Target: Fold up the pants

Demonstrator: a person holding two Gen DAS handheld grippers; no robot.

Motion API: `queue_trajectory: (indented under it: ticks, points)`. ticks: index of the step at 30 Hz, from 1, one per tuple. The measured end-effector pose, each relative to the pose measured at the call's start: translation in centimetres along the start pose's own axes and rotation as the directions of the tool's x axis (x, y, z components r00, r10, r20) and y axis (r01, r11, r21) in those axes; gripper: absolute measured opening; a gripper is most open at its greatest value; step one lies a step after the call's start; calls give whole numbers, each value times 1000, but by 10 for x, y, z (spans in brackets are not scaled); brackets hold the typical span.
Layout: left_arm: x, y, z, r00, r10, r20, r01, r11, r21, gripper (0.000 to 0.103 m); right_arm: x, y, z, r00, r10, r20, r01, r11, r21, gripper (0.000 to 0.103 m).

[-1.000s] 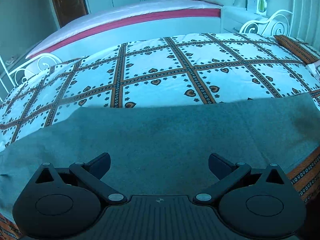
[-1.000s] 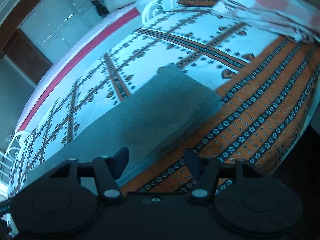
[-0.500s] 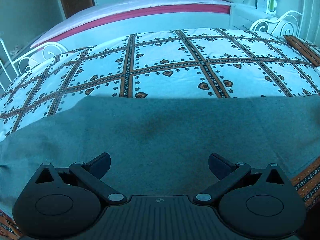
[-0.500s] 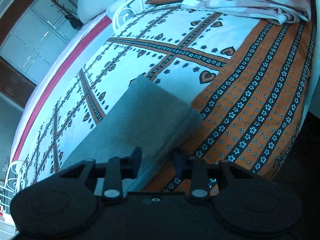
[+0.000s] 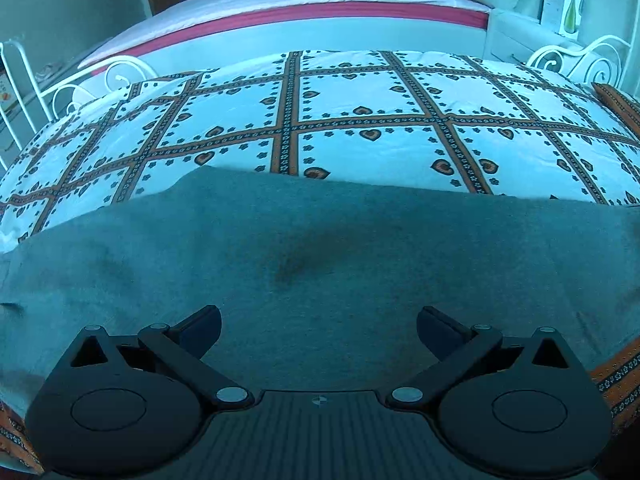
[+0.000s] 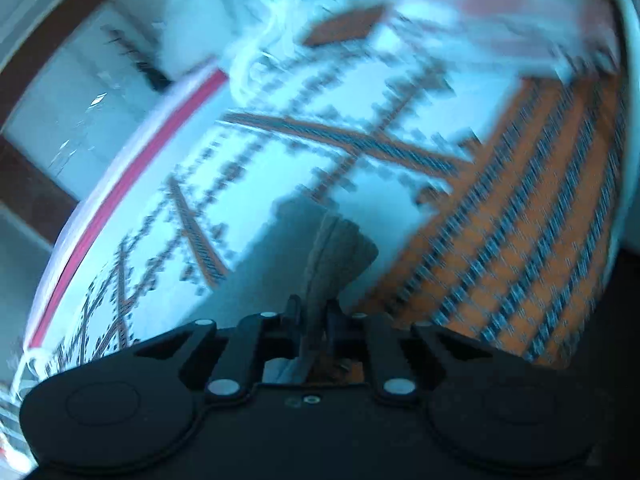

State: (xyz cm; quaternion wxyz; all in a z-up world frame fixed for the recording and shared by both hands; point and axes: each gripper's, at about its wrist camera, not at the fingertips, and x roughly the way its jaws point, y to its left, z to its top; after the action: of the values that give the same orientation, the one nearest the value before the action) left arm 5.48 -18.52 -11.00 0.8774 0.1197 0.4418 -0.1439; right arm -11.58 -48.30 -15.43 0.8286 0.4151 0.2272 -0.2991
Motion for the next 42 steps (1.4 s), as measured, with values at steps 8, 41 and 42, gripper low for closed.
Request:
queue_trajectory:
  ticks: [8, 41, 42]
  points:
    - [-3, 29, 4, 1000, 5, 6, -4, 998, -64, 103, -27, 92, -5, 981, 188, 58, -160, 934, -319, 2]
    - [2, 180, -29, 985, 173, -16, -169, 931, -324, 103, -10, 311, -254, 774, 301, -558, -633, 391, -668, 62]
    - [3, 180, -28, 986, 165, -20, -163, 932, -325, 103, -14, 313, -249, 766, 317, -559, -642, 387, -662, 62]
